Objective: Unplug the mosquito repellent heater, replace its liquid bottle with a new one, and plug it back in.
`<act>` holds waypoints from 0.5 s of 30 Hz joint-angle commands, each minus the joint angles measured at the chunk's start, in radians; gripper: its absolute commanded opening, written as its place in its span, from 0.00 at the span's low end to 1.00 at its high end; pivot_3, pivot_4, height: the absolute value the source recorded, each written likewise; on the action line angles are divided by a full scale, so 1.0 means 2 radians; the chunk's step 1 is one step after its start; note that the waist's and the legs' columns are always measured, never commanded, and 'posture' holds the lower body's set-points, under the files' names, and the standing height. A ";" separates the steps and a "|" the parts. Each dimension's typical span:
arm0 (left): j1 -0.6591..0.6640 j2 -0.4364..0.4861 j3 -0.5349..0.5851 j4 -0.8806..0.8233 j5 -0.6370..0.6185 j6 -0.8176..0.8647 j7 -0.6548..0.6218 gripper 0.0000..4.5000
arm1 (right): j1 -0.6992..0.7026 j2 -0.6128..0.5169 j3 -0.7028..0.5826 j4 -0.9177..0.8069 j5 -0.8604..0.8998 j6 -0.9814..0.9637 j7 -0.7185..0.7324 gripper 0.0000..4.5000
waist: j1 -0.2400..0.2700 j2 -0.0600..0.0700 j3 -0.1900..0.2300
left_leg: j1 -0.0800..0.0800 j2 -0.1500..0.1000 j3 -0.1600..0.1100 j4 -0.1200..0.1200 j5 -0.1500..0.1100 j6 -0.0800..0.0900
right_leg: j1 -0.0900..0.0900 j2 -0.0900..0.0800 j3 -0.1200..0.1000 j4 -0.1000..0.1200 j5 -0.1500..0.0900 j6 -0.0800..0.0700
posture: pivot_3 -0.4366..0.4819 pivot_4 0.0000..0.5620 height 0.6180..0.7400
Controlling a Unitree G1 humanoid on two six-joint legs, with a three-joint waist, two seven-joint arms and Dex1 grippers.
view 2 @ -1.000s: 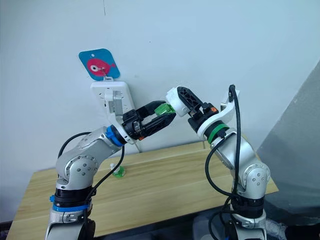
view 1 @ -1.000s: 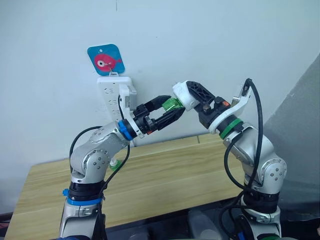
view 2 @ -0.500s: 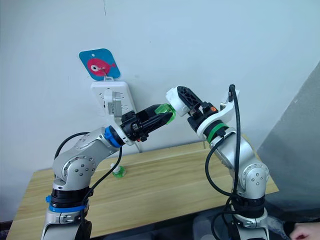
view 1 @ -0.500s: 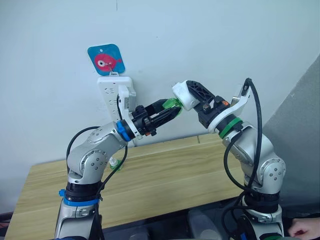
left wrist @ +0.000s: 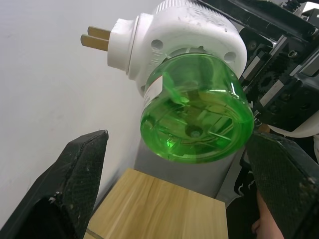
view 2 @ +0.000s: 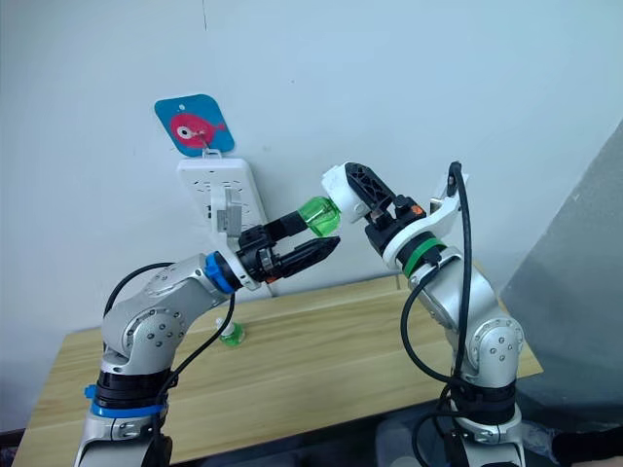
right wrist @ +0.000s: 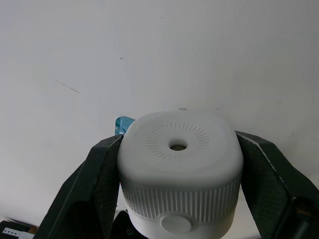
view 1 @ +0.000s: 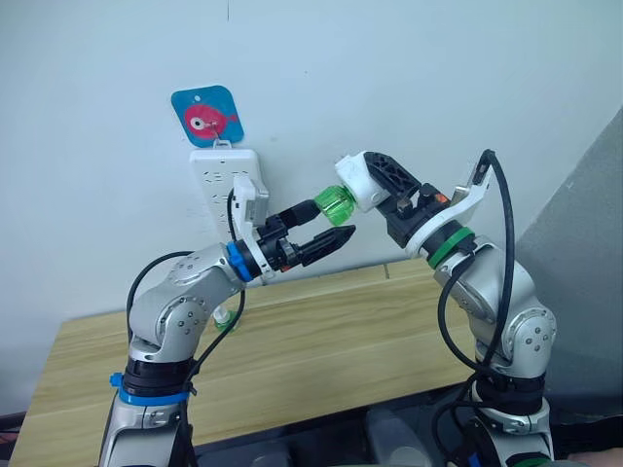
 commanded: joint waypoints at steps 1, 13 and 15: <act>-0.008 -0.004 0.005 -0.013 -0.001 -0.011 0.000 1.00 | -0.010 0.000 0.000 -0.020 0.015 -0.010 0.009 0.67 | 0.000 0.000 0.000 | 0.000 0.000 0.000 0.000 0.000 0.000 | 0.000 0.000 0.000 0.000 0.000 0.000 | 0.21 0.12 1.00; -0.019 -0.017 0.011 -0.013 -0.012 -0.011 0.006 0.86 | -0.009 -0.004 0.003 -0.018 0.016 -0.010 0.011 0.67 | 0.000 0.000 0.000 | 0.000 0.000 0.000 0.000 0.000 0.000 | 0.000 0.000 0.000 0.000 0.000 0.000 | 0.21 0.12 1.00; -0.019 -0.017 0.010 -0.015 -0.012 -0.010 0.005 0.73 | -0.008 -0.004 0.004 -0.018 0.016 -0.010 0.011 0.67 | 0.000 0.000 0.000 | 0.000 0.000 0.000 0.000 0.000 0.000 | 0.000 0.000 0.000 0.000 0.000 0.000 | 0.21 0.12 1.00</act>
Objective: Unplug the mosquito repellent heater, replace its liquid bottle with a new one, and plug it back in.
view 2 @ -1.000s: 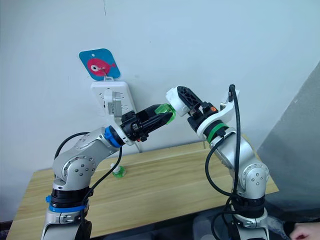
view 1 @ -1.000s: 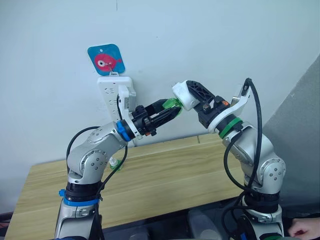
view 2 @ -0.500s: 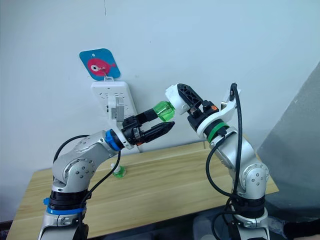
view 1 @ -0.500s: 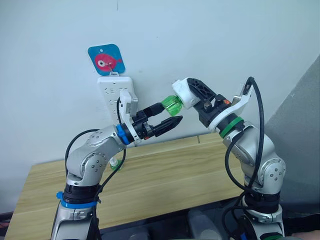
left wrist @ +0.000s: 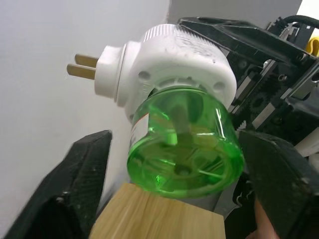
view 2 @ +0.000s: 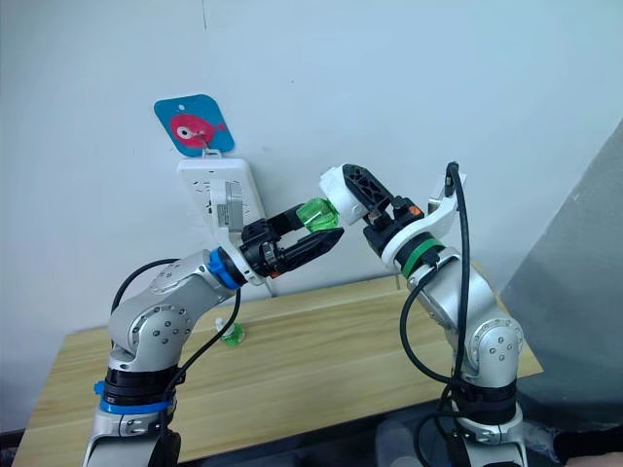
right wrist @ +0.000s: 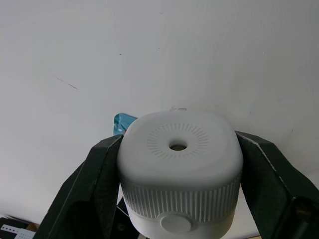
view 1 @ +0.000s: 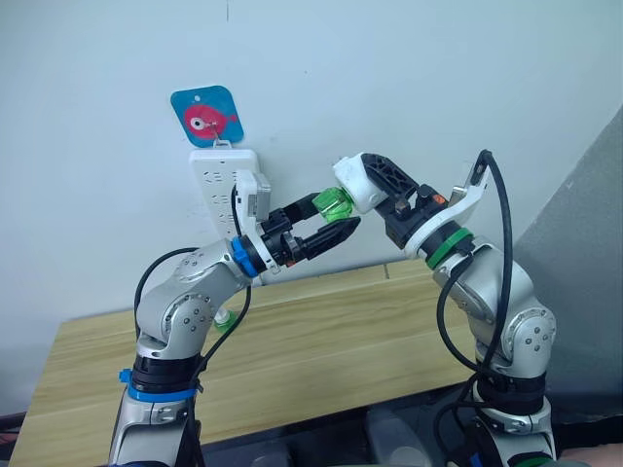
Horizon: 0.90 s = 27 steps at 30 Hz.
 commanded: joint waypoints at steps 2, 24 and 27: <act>-0.009 0.000 0.008 -0.018 -0.008 -0.005 0.001 0.59 | -0.008 0.001 -0.001 -0.017 0.014 -0.010 0.009 0.67 | 0.000 0.000 0.000 | 0.000 0.000 0.000 0.000 0.000 0.000 | 0.000 0.000 0.000 0.000 0.000 0.000 | 0.21 0.12 1.00; -0.014 0.022 0.002 -0.003 0.026 -0.016 -0.029 0.49 | 0.010 -0.042 -0.008 -0.026 0.022 0.002 0.017 1.00 | 0.001 0.000 0.000 | 0.000 0.000 0.000 0.000 0.000 0.000 | 0.000 0.000 0.000 0.000 0.000 0.000 | 0.21 0.12 1.00; -0.017 0.028 0.004 0.007 0.026 -0.014 -0.041 0.49 | 0.025 -0.076 -0.014 -0.034 0.036 0.014 0.031 1.00 | 0.002 0.000 0.000 | 0.000 0.000 0.000 0.000 0.000 0.000 | 0.000 0.000 0.000 0.000 0.000 0.000 | 0.21 0.12 1.00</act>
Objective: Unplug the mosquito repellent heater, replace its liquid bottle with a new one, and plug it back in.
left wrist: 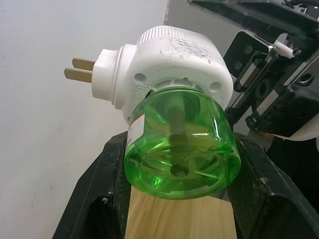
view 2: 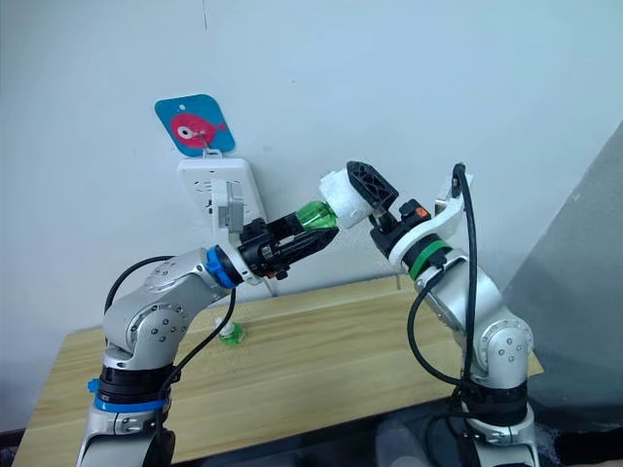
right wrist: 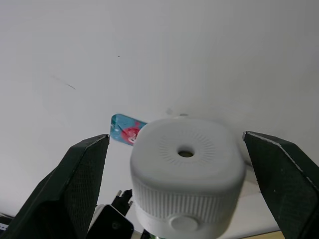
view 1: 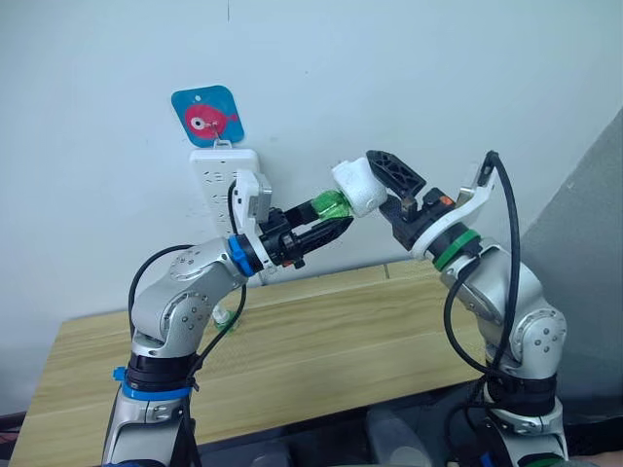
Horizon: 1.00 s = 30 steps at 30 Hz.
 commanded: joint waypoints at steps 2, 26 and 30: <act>-0.012 0.013 0.005 0.006 -0.001 -0.010 -0.023 0.49 | 0.012 -0.040 -0.015 -0.033 0.030 0.015 0.028 1.00 | 0.000 0.000 0.000 | 0.000 0.000 0.000 0.000 0.000 0.000 | 0.000 0.000 0.000 0.000 -0.001 0.002 | 0.21 0.12 1.00; -0.060 0.102 -0.056 0.097 0.063 -0.084 -0.262 0.49 | 0.016 -0.342 -0.071 0.160 0.092 0.337 0.403 1.00 | 0.007 -0.002 0.002 | 0.001 0.002 0.007 0.000 0.000 0.001 | 0.000 0.004 0.008 -0.001 -0.001 0.003 | 0.18 0.13 1.00; -0.047 0.107 -0.058 0.088 0.069 -0.095 -0.275 0.49 | -0.016 -0.346 -0.046 0.189 0.092 0.368 0.437 1.00 | 0.008 -0.003 0.002 | 0.001 0.004 0.008 0.001 0.000 0.001 | -0.001 0.007 0.011 -0.002 -0.001 0.003 | 0.21 0.14 1.00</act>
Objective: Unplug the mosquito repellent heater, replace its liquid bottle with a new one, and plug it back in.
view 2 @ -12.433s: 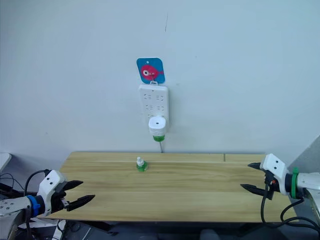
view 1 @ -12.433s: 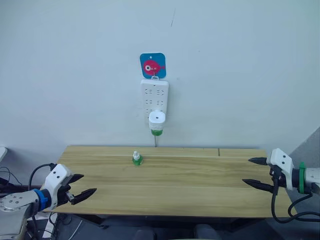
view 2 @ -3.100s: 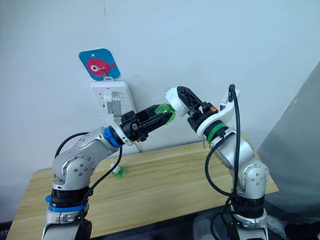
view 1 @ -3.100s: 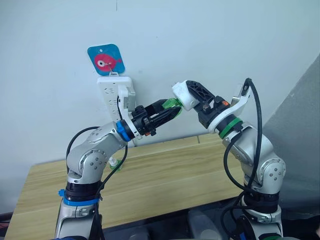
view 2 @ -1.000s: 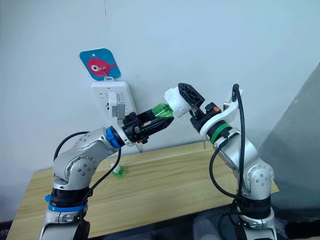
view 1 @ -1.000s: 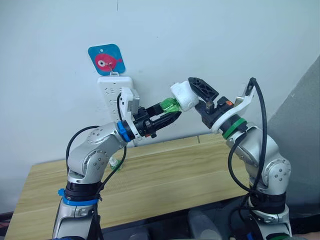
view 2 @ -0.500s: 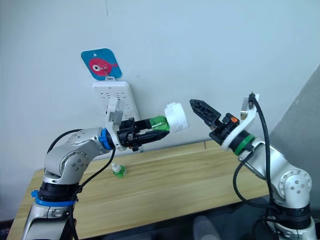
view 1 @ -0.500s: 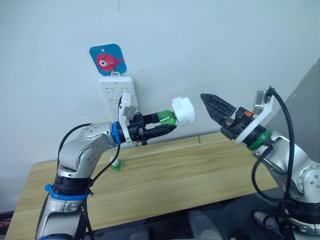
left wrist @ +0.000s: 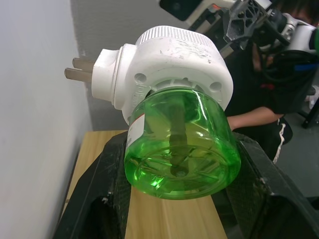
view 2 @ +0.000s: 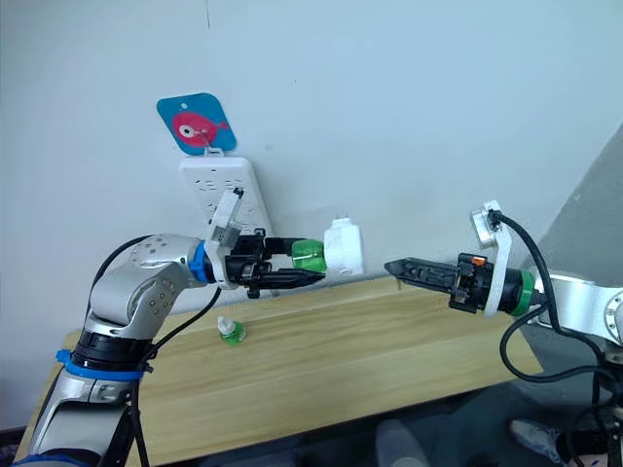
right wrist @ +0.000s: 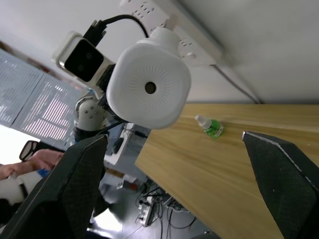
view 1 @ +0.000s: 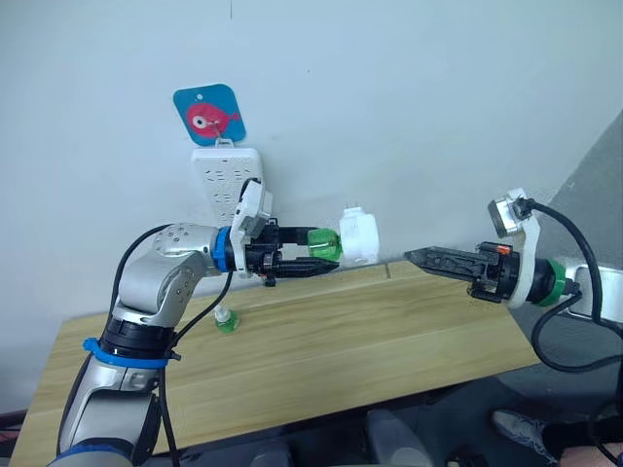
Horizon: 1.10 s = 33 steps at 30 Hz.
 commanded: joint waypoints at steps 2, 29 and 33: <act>0.006 0.008 0.005 -0.023 0.003 -0.016 -0.014 0.49 | -0.036 -0.011 0.018 0.029 0.012 0.034 0.046 1.00 | 0.002 -0.001 0.000 | 0.000 0.000 0.000 0.000 0.000 0.000 | 0.000 0.001 0.000 0.000 0.000 0.000 | 0.22 0.14 1.00; 0.025 -0.007 -0.009 -0.076 0.014 -0.036 0.009 0.49 | -0.134 0.065 0.108 0.107 0.012 0.075 0.045 0.96 | 0.018 -0.002 0.001 | 0.000 0.001 0.000 0.001 0.000 0.000 | 0.000 0.001 0.000 0.001 0.000 0.000 | 0.30 0.14 1.00; 0.026 -0.009 -0.010 -0.077 0.016 -0.039 0.013 0.49 | -0.135 0.070 0.110 0.108 0.012 0.078 0.048 0.70 | 0.021 -0.002 0.001 | -0.001 0.001 0.000 0.002 0.000 0.000 | 0.000 0.001 0.000 0.001 0.000 0.000 | 0.31 0.15 1.00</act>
